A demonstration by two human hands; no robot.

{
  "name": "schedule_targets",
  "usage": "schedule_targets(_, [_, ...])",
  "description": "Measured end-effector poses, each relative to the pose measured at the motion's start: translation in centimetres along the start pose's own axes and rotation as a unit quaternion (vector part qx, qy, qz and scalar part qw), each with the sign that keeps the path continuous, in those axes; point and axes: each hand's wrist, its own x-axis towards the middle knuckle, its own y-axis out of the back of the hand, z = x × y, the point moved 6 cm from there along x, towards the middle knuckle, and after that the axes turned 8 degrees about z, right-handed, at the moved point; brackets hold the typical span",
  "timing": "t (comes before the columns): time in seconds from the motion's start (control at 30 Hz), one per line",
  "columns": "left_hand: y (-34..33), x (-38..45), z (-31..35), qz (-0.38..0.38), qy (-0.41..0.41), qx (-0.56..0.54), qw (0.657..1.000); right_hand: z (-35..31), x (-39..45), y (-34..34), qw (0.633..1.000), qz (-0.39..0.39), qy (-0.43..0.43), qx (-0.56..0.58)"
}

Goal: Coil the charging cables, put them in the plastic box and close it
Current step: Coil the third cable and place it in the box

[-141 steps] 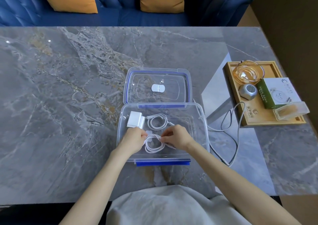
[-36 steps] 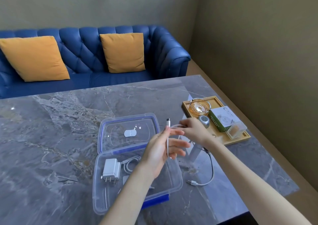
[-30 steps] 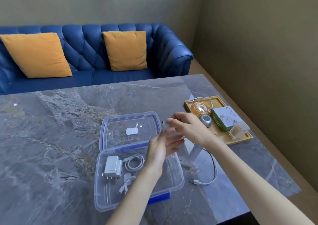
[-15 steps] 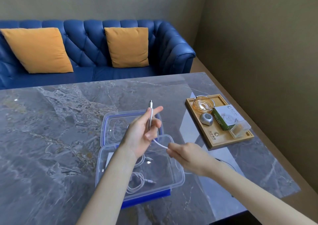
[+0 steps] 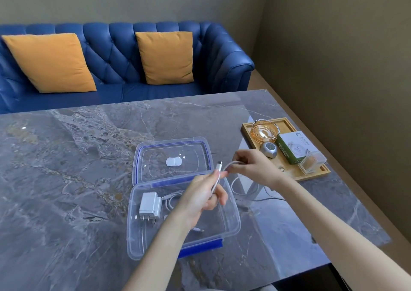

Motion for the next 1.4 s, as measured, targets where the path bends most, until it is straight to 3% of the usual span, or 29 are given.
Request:
schedule_targets(0.13, [-0.6,0.4,-1.3,0.033,0.013,0.027,0.999,-1.5,-0.6,0.3,0.984,-0.039,-0.080,0.156])
schedule_targets(0.27, [-0.6,1.2,-1.3,0.122,0.003,-0.076,0.990,-3.9,-1.9,-0.3,0.974,0.007,-0.044,0.221])
schedule_targets(0.33, [-0.5,1.8,-1.0,0.142,0.006,-0.160,0.977,-4.6,-2.8,-1.1,0.988,0.025,0.025,0.150])
schedule_targets(0.43, [-0.6,2.6,0.0,0.107,0.012,-0.286,0.952,-4.6,-4.4,-3.3,0.992,0.000,0.127,-0.021])
schedule_targets(0.53, [-0.6,2.2,1.4,0.067,0.007,-0.335,0.940,-4.5,-5.4,-4.0,0.987,-0.015,0.159,-0.028])
schedule_targets(0.67, [-0.5,1.8,2.0,0.043,-0.009,-0.314,0.948,-4.1,-5.9,-3.5,0.987,-0.092,0.126,0.038])
schedule_targets(0.87, [0.2,1.5,3.0,0.052,-0.075,-0.228,0.969,-3.2,-6.1,-3.5,0.979,-0.180,0.086,0.029])
schedule_targets(1.0, [-0.3,0.6,2.8,0.017,-0.084,-0.178,0.980,-2.3,-5.5,-3.9,0.966,-0.254,0.028,0.030])
schedule_targets(1.1, [-0.7,-0.4,2.9,-0.033,-0.082,-0.141,0.986,-1.2,-3.8,-3.6,0.968,-0.232,0.058,-0.082])
schedule_targets(1.2, [-1.1,-1.6,2.4,-0.083,-0.056,-0.081,0.992,-0.3,-2.1,-2.4,0.972,-0.193,0.067,-0.116])
schedule_targets(1.27, [-1.3,-1.8,1.2,-0.086,-0.023,-0.051,0.995,-0.1,-1.0,-1.0,0.985,-0.149,0.031,-0.087])
schedule_targets(1.4, [-0.8,-0.5,-1.5,-0.001,0.035,-0.049,0.998,-1.7,-0.3,1.1,0.994,-0.087,-0.022,0.061])
